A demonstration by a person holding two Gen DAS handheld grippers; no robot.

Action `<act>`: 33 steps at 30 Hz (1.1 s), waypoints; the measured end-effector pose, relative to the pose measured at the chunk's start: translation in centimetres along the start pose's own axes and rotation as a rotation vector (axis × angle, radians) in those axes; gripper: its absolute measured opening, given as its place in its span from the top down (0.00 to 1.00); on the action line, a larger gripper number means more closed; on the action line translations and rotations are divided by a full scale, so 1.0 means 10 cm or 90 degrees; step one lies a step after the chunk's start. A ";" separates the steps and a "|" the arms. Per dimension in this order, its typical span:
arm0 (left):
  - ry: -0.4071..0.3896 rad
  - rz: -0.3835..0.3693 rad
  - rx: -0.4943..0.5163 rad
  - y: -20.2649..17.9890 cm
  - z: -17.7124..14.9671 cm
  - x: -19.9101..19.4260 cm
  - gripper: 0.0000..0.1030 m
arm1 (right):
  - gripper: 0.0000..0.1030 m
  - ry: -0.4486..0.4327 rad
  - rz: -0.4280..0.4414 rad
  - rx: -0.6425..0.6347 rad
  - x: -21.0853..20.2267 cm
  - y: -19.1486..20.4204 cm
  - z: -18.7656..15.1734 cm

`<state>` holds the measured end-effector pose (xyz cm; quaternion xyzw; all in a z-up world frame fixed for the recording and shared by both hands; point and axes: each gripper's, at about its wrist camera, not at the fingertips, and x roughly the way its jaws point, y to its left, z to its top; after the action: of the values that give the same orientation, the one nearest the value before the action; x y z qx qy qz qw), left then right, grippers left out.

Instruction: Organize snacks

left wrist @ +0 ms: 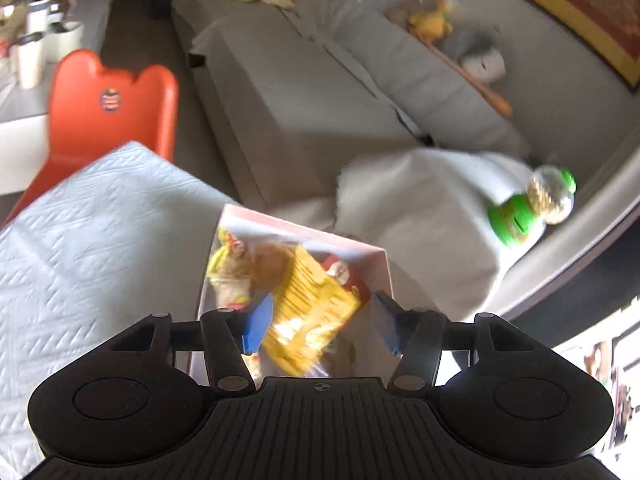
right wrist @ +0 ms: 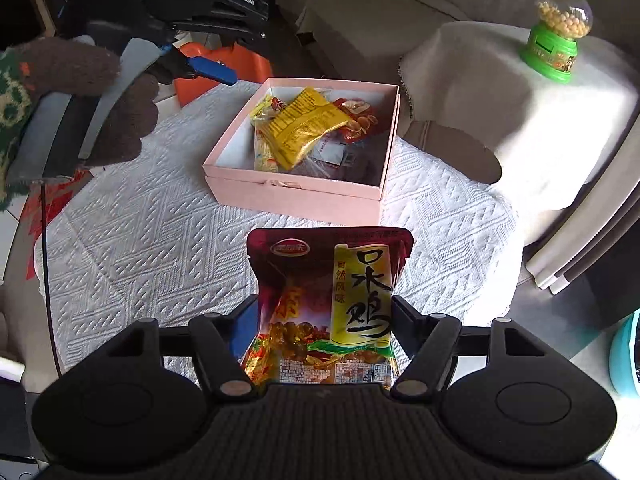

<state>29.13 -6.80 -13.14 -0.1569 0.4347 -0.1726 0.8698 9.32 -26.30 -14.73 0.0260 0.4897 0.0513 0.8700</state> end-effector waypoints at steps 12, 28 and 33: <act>-0.082 0.015 0.026 0.22 -0.42 -1.22 0.48 | 0.14 -0.181 0.013 0.018 -0.36 0.06 1.39; 0.016 0.043 0.045 0.62 -1.09 -1.12 0.84 | 0.12 -0.109 -0.050 0.034 0.36 0.23 0.95; 0.023 -0.005 0.069 0.44 -1.12 -1.25 0.85 | 0.12 -0.087 -0.055 0.092 0.23 0.36 0.35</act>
<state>13.72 1.18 -12.69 -0.1083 0.4398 -0.2019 0.8684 13.29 -22.48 -14.51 0.0709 0.4326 -0.0239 0.8985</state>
